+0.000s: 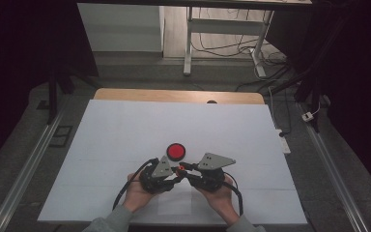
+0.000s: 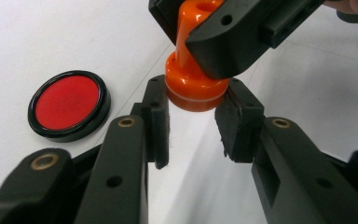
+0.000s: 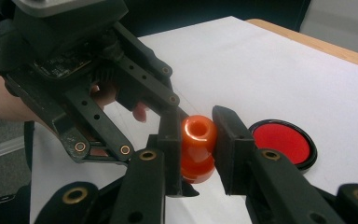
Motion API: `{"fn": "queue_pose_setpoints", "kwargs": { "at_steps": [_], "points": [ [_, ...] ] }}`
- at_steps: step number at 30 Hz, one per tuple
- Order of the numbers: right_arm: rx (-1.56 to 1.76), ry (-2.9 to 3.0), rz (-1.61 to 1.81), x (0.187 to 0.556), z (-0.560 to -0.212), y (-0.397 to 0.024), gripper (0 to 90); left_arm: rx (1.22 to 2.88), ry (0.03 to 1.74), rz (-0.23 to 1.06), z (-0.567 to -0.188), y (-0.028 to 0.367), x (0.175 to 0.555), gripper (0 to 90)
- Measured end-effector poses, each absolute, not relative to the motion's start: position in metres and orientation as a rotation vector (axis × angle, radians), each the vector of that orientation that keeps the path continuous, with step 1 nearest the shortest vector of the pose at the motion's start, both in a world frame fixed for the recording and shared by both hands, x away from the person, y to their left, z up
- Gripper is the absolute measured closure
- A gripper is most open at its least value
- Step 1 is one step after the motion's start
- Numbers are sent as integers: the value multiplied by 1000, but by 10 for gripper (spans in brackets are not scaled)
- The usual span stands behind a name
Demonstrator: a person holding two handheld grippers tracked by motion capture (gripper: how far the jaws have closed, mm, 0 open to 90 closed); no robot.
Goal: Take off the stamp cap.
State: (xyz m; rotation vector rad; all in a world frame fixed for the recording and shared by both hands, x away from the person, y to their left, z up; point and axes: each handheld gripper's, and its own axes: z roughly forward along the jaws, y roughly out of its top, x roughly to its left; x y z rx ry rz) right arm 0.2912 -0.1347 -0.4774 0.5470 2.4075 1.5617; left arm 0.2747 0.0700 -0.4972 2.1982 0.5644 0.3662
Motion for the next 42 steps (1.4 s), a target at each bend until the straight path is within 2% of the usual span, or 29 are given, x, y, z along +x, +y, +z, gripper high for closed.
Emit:
{"fn": "queue_pose_setpoints", "kwargs": {
  "at_steps": [9, 12, 13, 14, 16, 42],
  "points": [
    [546, 2413, 1561, 291, -477, -135, 732, 2218, 551, 399, -497, 69, 273, 660],
    [577, 2347, 1598, 291, -474, -139, 733, 2330, 547, 461, -506, 64, 273, 660],
    [598, 2323, 1632, 293, -469, -144, 733, 2249, 574, 340, -509, 68, 275, 659],
    [600, 2310, 1636, 294, -464, -148, 733, 2191, 593, 280, -507, 70, 276, 659],
    [596, 2284, 1638, 294, -458, -157, 733, 2213, 565, 357, -500, 68, 273, 659],
    [617, 2288, 1670, 297, -460, -162, 731, 2147, 634, 386, -495, 95, 278, 656]
  ]
}}
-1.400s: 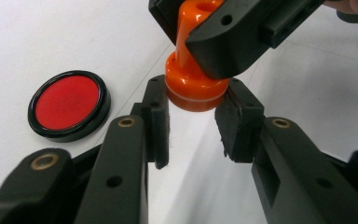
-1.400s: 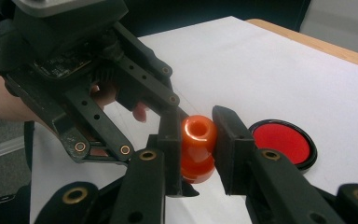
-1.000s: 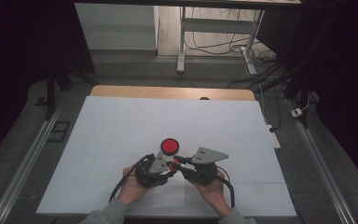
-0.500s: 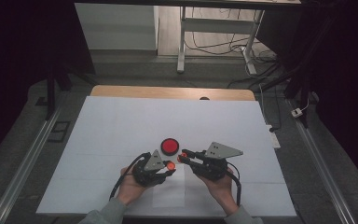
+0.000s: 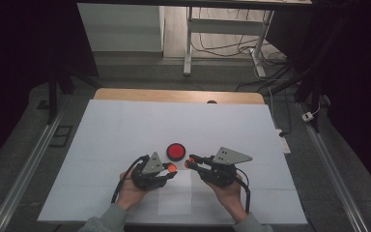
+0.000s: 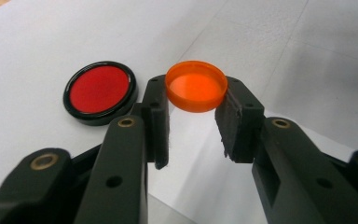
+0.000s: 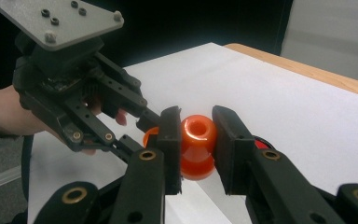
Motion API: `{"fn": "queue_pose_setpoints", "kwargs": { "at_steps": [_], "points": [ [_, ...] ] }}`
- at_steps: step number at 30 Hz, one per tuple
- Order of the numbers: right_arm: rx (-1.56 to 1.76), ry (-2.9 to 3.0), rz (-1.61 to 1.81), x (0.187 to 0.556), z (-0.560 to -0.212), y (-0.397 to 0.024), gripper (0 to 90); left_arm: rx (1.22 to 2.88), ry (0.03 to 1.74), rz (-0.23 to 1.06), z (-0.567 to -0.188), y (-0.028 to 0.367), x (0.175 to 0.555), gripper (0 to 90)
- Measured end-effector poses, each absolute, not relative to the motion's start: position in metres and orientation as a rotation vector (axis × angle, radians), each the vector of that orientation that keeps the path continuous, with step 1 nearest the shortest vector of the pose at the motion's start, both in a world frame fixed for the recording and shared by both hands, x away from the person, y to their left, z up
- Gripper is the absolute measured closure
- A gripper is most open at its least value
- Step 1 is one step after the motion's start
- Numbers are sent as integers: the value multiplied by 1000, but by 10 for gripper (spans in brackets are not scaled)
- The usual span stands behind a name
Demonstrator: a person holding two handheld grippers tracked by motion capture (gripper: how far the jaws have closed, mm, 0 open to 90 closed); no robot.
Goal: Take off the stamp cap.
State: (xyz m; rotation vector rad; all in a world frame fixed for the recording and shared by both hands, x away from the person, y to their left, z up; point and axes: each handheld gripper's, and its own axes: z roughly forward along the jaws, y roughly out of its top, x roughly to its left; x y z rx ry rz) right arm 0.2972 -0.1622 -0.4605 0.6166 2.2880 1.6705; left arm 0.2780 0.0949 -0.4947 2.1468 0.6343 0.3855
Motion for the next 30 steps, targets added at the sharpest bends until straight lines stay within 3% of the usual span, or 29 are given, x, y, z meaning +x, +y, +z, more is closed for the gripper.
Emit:
{"fn": "queue_pose_setpoints", "kwargs": {
  "at_steps": [30],
  "points": [
    [650, 2244, 1665, 301, -460, -175, 730, 2045, 773, 364, -492, 166, 257, 655]
  ]
}}
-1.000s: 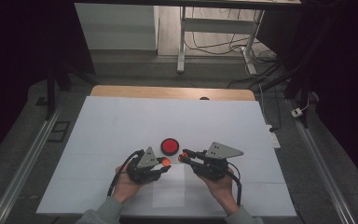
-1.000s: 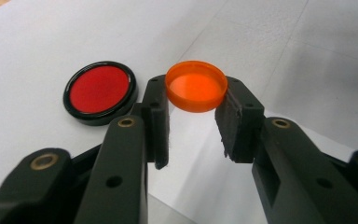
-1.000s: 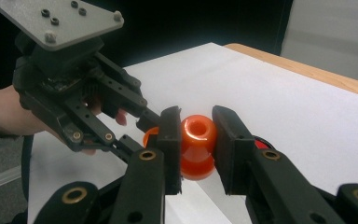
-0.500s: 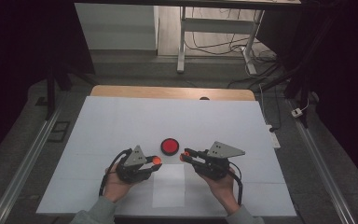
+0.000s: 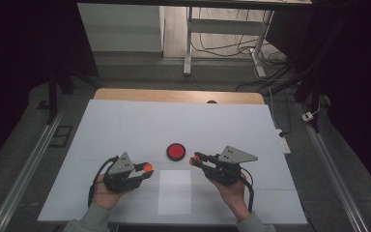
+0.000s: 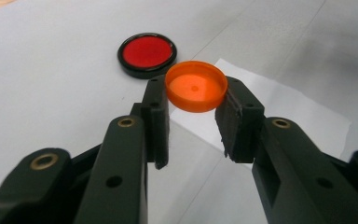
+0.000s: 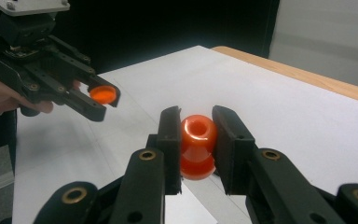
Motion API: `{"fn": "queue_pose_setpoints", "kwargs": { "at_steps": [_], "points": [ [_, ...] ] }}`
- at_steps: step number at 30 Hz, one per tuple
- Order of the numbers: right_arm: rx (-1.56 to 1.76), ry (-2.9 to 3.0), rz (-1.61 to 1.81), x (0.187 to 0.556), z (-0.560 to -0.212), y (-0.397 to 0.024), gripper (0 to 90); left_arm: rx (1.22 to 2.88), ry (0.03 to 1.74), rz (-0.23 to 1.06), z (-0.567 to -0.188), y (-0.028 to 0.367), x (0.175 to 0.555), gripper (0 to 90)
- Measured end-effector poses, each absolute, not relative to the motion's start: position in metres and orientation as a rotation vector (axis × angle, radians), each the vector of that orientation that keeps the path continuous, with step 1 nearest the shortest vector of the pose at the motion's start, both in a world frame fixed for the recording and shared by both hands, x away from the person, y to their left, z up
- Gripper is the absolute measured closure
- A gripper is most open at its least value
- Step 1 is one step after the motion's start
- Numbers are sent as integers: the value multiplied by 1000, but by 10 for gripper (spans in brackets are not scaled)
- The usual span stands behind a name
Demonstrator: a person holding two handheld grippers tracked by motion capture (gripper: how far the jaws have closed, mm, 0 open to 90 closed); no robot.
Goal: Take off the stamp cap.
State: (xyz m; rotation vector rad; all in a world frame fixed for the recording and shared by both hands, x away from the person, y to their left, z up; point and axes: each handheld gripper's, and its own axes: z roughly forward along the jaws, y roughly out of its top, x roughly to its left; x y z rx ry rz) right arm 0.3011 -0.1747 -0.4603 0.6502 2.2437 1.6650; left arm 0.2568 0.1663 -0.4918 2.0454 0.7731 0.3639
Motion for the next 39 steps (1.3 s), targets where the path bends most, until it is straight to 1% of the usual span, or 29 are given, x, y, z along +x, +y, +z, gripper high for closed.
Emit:
{"fn": "queue_pose_setpoints", "kwargs": {
  "at_steps": [26, 39],
  "points": [
    [668, 2226, 1644, 302, -460, -186, 730, 2003, 889, 387, -501, 218, 229, 655],
    [666, 2227, 1646, 303, -459, -186, 730, 2020, 893, 382, -504, 218, 229, 655]
  ]
}}
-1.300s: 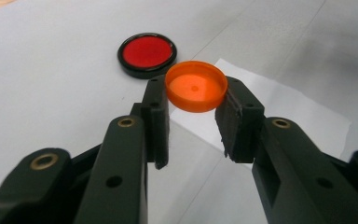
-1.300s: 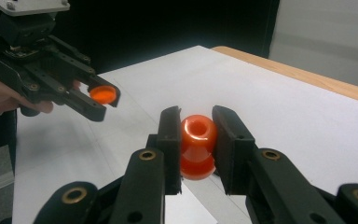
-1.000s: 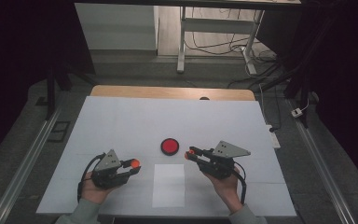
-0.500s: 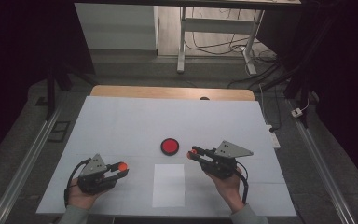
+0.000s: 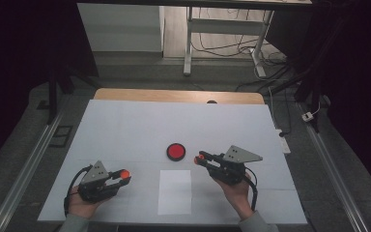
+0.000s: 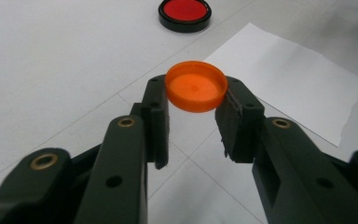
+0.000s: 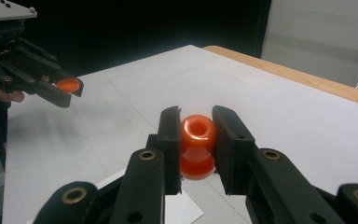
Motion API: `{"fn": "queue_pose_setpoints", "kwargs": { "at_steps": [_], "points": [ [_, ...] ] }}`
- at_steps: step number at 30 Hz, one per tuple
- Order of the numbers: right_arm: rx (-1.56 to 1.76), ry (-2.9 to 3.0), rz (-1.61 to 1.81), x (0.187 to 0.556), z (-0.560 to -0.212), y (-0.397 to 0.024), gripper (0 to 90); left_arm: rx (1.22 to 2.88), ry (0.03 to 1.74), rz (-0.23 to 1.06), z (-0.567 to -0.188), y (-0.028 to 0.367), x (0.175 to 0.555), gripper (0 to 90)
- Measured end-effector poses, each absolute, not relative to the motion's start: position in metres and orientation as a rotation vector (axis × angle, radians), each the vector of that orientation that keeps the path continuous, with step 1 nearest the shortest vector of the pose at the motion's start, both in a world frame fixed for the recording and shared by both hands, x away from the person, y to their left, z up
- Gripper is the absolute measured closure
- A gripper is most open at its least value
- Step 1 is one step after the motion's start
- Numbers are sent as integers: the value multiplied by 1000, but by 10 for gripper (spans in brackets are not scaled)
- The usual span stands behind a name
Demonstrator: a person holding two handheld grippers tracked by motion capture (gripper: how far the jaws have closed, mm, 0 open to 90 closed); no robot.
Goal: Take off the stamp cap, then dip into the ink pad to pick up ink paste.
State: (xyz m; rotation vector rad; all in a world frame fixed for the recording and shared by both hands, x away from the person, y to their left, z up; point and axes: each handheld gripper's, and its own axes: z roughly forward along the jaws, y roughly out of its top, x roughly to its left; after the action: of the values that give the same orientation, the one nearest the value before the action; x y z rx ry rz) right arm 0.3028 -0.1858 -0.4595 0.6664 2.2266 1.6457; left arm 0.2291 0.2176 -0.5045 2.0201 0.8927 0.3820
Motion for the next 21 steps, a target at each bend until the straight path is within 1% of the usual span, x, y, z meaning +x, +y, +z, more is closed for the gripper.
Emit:
{"fn": "queue_pose_setpoints", "kwargs": {
  "at_steps": [21],
  "points": [
    [677, 2221, 1654, 305, -458, -184, 730, 2022, 894, 375, -506, 217, 230, 655]
  ]
}}
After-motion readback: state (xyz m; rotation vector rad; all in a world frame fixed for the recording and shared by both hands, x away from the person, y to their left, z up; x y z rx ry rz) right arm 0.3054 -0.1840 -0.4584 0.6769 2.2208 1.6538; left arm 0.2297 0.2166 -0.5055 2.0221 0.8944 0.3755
